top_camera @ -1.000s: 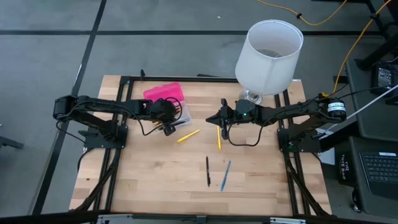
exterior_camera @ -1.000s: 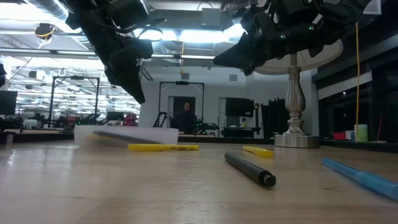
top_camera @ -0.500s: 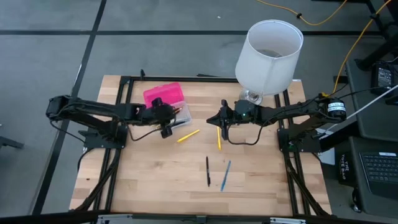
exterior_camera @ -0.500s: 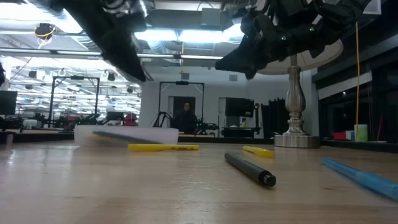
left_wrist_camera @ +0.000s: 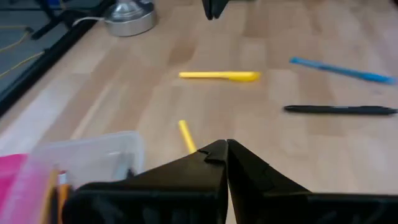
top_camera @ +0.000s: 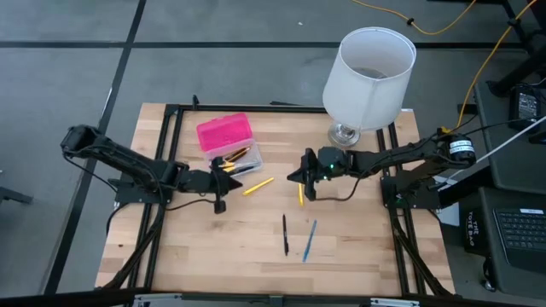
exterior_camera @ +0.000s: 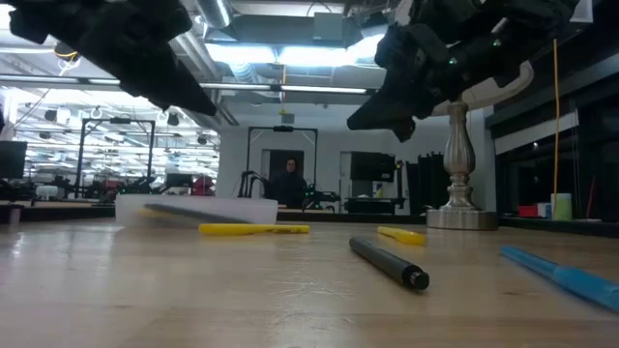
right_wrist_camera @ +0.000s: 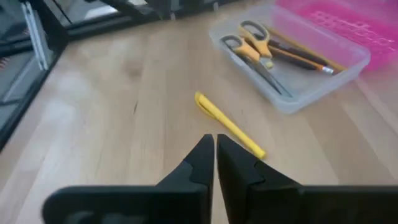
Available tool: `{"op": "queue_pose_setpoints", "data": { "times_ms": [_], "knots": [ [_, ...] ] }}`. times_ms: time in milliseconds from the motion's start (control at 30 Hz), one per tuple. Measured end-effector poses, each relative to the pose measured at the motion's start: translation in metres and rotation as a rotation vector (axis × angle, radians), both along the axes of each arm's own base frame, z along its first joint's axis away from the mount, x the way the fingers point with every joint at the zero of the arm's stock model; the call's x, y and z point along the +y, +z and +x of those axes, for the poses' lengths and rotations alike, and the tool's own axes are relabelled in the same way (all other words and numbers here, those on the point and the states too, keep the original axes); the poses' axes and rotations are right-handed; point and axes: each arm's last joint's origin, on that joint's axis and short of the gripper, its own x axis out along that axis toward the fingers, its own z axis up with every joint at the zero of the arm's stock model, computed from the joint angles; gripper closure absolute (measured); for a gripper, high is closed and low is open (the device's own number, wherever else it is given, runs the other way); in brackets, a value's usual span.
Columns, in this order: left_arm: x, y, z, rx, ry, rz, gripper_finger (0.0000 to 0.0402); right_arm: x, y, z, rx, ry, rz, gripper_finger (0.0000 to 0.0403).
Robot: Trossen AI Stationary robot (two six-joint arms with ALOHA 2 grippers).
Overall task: Pick & place school supplies into a supply box
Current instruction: Put the yellow pen into the pink supply box
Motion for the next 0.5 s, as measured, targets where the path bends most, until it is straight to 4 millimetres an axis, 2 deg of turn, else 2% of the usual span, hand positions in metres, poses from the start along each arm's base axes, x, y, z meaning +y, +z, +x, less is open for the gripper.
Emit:
{"op": "queue_pose_setpoints", "data": {
  "times_ms": [133, 367, 500],
  "knots": [
    [-0.006, -0.002, -0.002, -0.003, -0.032, -0.006, 0.0399, 0.017, -0.004, -0.002, 0.047, -0.068, -0.019, 0.0397],
    [-0.008, 0.002, 0.0, -0.058, -0.038, -0.023, 0.0397, 0.046, -0.01, -0.011, 0.259, -0.199, 0.041, 0.0395],
    [-0.008, 0.007, 0.002, -0.113, -0.038, -0.037, 0.04, 0.055, -0.009, -0.012, 0.271, -0.308, 0.141, 0.0397]
  ]
}}
